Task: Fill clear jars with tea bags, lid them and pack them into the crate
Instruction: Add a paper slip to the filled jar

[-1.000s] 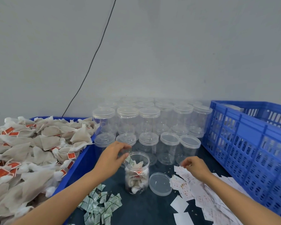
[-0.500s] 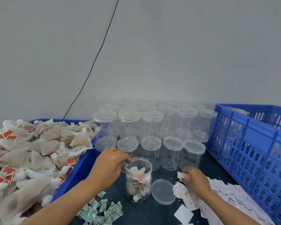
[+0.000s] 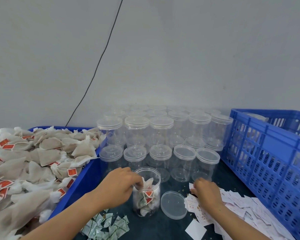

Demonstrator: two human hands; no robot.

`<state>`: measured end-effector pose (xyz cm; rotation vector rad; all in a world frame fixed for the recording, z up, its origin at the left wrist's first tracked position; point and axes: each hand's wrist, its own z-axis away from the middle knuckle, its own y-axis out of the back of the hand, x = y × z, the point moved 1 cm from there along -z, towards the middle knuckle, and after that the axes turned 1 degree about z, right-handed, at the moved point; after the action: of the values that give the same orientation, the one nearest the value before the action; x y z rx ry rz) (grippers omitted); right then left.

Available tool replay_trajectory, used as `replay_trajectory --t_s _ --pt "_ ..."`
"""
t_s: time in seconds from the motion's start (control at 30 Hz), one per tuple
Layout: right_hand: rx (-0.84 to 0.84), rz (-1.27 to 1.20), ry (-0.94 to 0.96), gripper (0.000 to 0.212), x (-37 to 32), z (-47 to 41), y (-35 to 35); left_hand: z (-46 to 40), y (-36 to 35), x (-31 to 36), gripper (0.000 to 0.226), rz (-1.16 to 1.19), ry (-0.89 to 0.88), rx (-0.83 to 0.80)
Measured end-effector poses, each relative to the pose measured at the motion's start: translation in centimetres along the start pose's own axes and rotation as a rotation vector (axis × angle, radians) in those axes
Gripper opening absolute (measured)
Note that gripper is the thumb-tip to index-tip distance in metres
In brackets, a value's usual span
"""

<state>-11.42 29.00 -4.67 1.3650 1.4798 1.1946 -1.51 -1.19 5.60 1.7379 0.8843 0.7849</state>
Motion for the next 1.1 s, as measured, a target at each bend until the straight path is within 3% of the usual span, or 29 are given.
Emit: replay_trajectory --t_s 0.13,0.27,0.37,0.63,0.73,0.83,0.93,1.1 --pt "-0.042 0.124 0.077 0.018 -0.3 -0.2 0.2 0.1 0.1 -0.4 0.046 0.270 0.179 0.151" --pt "-0.012 0.057 0.042 0.017 -0.1 0.0 0.8 -0.1 -1.8 -0.8 0.090 0.671 0.335 -0.100" --pt "-0.010 -0.086 0.039 0.018 0.2 0.3 0.9 -0.1 -3.2 -0.6 0.105 0.848 0.349 -0.226" --pt "-0.019 -0.402 -0.120 0.007 0.3 0.8 1.3 -0.3 -4.9 -0.3 0.087 1.013 0.431 -0.051" --pt "0.120 -0.534 -0.175 0.013 -0.1 1.2 1.9 -0.2 -4.8 -0.3 0.086 1.002 0.443 -0.026" --pt "0.362 -0.623 -0.146 0.014 -1.2 1.4 4.1 -0.3 -4.8 -0.3 0.085 0.987 0.446 -0.008" --pt "0.538 -0.666 0.018 0.003 -2.9 1.4 7.2 -0.4 -4.6 -0.1 0.084 0.979 0.443 0.005" --pt "0.769 -0.517 0.375 0.010 -7.0 2.0 11.9 -0.3 -4.3 0.3 0.084 0.972 0.436 0.010"
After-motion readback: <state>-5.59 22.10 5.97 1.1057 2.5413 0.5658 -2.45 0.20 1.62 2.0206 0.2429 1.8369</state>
